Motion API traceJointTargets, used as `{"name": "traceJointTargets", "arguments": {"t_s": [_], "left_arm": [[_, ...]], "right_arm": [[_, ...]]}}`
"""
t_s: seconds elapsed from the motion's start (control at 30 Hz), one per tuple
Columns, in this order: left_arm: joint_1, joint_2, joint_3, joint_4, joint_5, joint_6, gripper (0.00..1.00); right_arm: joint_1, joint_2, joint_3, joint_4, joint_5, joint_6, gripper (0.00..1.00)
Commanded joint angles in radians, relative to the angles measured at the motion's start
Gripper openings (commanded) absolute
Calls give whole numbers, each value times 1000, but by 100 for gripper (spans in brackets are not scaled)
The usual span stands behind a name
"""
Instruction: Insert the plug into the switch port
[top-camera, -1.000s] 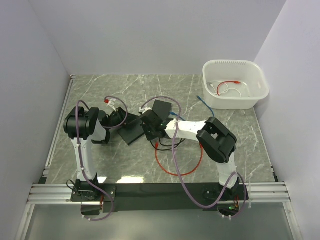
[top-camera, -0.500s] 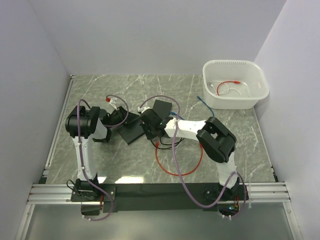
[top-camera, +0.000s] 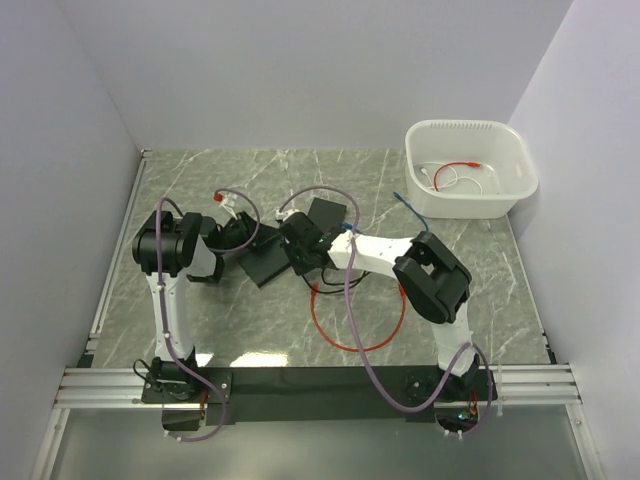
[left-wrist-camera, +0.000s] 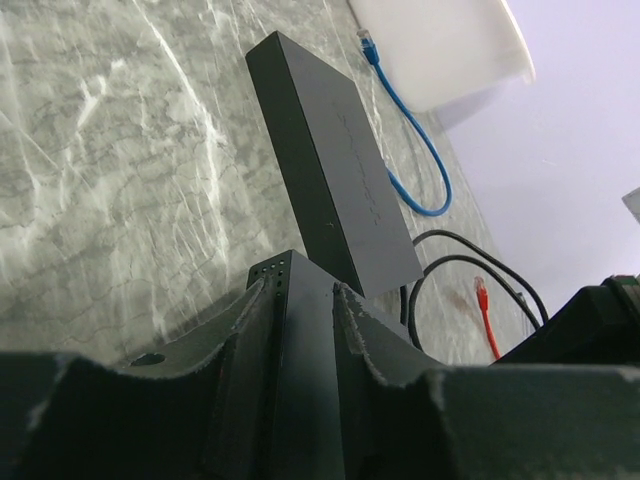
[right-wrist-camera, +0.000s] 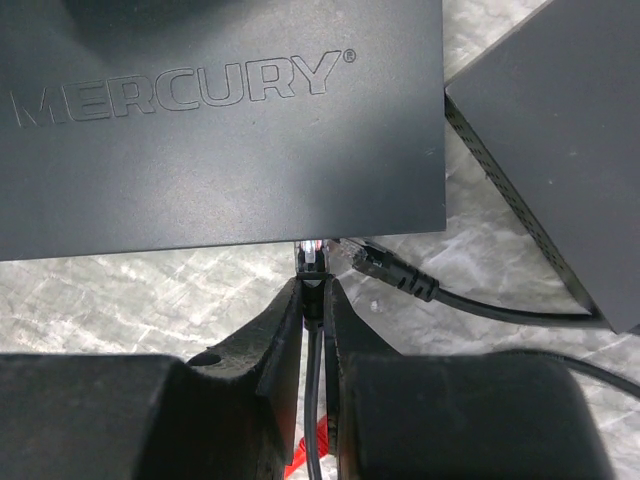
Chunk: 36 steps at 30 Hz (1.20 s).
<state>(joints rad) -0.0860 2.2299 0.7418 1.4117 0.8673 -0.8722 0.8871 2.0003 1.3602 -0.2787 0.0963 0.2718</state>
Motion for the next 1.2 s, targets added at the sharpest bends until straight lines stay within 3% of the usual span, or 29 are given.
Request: {"name": "traceJointTargets", "arguments": {"t_s": [0.0, 0.87, 1.17], "left_arm": [[-60, 24, -13, -17, 121, 29, 34], [-139, -56, 53, -397, 61, 262, 27], [-152, -52, 74, -428, 67, 280, 26]], "right_arm": [[-40, -5, 135, 220, 66, 10, 0], [-77, 146, 375, 208, 28, 37, 0], [-94, 202, 491, 213, 5, 29, 0]]}}
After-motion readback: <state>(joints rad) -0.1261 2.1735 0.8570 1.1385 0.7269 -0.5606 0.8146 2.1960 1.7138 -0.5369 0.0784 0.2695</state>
